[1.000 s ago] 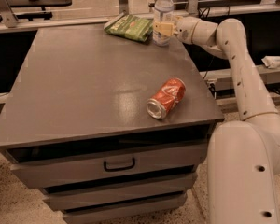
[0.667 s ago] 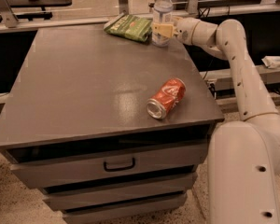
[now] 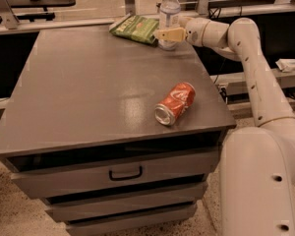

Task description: Move blue plastic bottle near green jalapeno chip bag

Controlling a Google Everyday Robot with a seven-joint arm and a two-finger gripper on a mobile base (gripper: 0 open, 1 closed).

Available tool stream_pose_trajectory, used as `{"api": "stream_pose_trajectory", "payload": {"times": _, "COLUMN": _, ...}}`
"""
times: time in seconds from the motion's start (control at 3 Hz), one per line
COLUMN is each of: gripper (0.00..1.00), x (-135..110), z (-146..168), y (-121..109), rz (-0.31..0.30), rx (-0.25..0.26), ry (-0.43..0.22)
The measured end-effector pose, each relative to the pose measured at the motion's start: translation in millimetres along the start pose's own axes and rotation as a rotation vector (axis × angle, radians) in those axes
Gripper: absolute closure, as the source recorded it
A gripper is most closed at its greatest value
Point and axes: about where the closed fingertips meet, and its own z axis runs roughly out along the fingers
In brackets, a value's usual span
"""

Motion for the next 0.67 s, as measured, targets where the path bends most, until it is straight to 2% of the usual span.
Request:
{"api": "stream_pose_trajectory", "payload": {"times": 0.33, "gripper": 0.0, "x": -25.9, "z": -25.2, "y": 5.0, "rz": -0.064, "rx": 0.021, "ry": 0.035}}
{"api": "stream_pose_trajectory", "payload": {"times": 0.67, "gripper": 0.0, "x": -75.6, "z": -68.6, "y": 23.0, "rz": -0.138, "rx": 0.062, "ry": 0.061}}
